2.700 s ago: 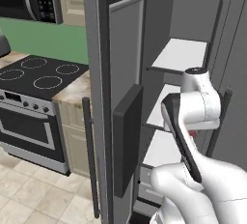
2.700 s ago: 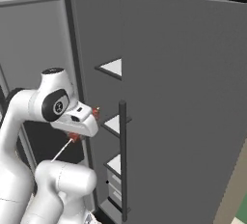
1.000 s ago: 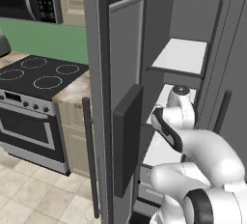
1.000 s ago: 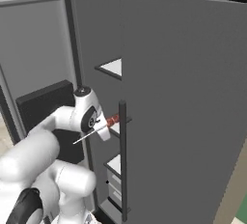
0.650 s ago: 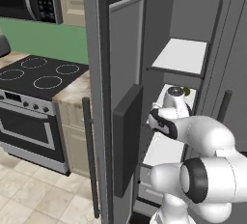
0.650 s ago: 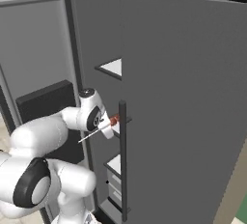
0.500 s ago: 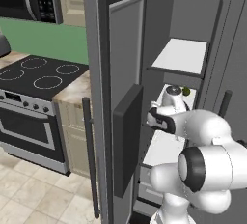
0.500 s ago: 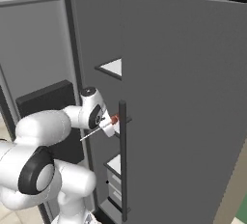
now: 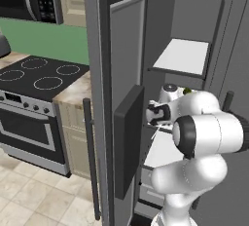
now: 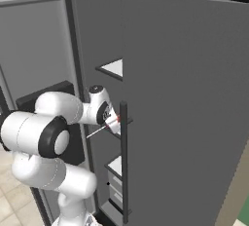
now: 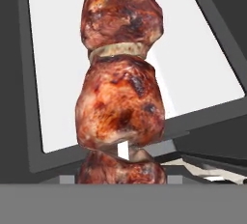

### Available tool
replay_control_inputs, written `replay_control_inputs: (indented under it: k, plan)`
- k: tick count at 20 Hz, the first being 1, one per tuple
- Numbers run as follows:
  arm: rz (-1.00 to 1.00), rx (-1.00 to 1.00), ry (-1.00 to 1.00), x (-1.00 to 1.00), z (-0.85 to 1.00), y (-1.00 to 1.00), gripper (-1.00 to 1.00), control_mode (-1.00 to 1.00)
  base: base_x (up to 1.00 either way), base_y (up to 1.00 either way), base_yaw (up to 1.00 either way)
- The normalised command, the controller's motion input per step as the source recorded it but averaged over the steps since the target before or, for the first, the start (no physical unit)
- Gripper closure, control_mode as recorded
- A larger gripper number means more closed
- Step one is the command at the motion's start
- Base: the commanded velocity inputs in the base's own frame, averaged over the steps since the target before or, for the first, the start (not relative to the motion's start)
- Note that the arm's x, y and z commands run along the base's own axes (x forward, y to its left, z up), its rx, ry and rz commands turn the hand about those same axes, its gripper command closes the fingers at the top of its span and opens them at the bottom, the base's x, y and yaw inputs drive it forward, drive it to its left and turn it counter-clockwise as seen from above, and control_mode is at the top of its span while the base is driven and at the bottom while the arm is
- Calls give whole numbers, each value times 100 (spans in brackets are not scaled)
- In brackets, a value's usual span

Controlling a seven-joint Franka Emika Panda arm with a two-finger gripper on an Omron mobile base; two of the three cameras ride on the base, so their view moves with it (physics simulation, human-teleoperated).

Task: Store the kebab skewer in the freezer for long-term storage. Close the freezer door after placing the cooked food.

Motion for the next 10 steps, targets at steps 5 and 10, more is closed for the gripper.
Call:
replay_control_inputs:
  k: [5, 10]
  plan:
    - [1, -1, 2, 41, -28, -18, 100, -100, 0, 0, 0]
    - [2, 0, 0, 36, -21, -29, 100, -100, 0, 0, 0]
